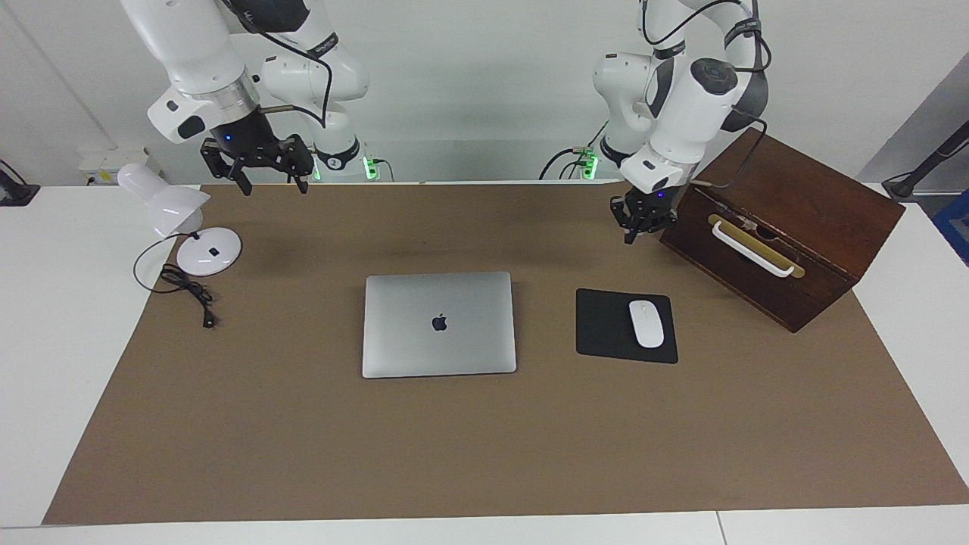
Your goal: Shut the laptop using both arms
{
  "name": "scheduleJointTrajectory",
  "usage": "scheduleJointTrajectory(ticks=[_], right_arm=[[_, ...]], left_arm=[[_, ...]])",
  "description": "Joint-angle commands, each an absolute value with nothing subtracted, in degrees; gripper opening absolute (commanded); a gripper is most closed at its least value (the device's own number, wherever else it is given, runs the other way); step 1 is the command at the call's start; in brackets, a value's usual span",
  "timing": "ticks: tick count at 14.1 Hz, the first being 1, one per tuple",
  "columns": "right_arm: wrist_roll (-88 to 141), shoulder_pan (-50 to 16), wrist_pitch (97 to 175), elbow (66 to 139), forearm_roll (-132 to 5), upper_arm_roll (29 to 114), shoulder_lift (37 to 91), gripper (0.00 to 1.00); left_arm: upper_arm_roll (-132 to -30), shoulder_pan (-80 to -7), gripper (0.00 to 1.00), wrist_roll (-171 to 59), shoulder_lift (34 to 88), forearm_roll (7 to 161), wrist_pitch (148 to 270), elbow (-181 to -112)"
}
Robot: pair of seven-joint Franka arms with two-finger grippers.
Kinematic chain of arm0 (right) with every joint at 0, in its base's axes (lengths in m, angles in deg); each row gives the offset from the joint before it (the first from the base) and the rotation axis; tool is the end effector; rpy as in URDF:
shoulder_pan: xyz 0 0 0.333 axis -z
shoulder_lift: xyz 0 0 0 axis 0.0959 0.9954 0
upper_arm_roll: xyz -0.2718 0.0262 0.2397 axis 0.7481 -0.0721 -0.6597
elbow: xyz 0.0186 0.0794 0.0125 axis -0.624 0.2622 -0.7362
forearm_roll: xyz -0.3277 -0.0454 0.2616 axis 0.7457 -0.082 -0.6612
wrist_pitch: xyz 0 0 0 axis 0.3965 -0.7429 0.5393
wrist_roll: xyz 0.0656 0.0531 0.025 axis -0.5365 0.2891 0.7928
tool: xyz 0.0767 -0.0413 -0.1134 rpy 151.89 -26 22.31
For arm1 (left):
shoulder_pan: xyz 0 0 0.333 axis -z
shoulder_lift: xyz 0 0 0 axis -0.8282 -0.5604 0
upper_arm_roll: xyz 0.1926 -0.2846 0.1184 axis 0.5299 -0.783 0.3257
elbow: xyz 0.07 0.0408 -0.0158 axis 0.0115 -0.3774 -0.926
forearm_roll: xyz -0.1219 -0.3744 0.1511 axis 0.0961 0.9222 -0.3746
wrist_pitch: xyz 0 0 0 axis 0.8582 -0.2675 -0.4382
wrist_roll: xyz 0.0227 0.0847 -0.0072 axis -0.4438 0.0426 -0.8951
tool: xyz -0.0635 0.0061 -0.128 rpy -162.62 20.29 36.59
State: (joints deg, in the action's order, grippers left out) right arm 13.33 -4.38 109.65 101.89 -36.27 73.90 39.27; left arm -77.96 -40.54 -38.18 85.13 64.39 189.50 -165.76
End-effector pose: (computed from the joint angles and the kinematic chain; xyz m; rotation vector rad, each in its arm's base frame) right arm 0.5208 0.0421 0.6195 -3.0981 0.0461 0.0578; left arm 0.4831 -0.1374 0.4772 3.0180 -0.3921 0.1114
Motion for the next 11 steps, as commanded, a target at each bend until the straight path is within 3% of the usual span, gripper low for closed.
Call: scheduleJointTrajectory(ticks=[1, 2, 11], right_arm=[[13.6, -2.6, 109.7, 103.1, -36.0, 73.7, 37.9, 1.00], [13.8, -1.4, 110.2, 103.1, -35.9, 73.7, 38.0, 1.00], [14.3, -0.8, 111.3, 103.3, -30.2, 73.7, 37.9, 1.00]], left_arm=[[-78.4, -43.3, 0.56, -38.1, 85.2, 63.0, 185.1, -162.3], [-78.3, -44.0, 1.00, -38.1, 85.3, 63.0, 184.8, -161.8], [-78.4, -53.5, 1.00, -38.4, 85.0, 60.8, 179.2, -153.8]])
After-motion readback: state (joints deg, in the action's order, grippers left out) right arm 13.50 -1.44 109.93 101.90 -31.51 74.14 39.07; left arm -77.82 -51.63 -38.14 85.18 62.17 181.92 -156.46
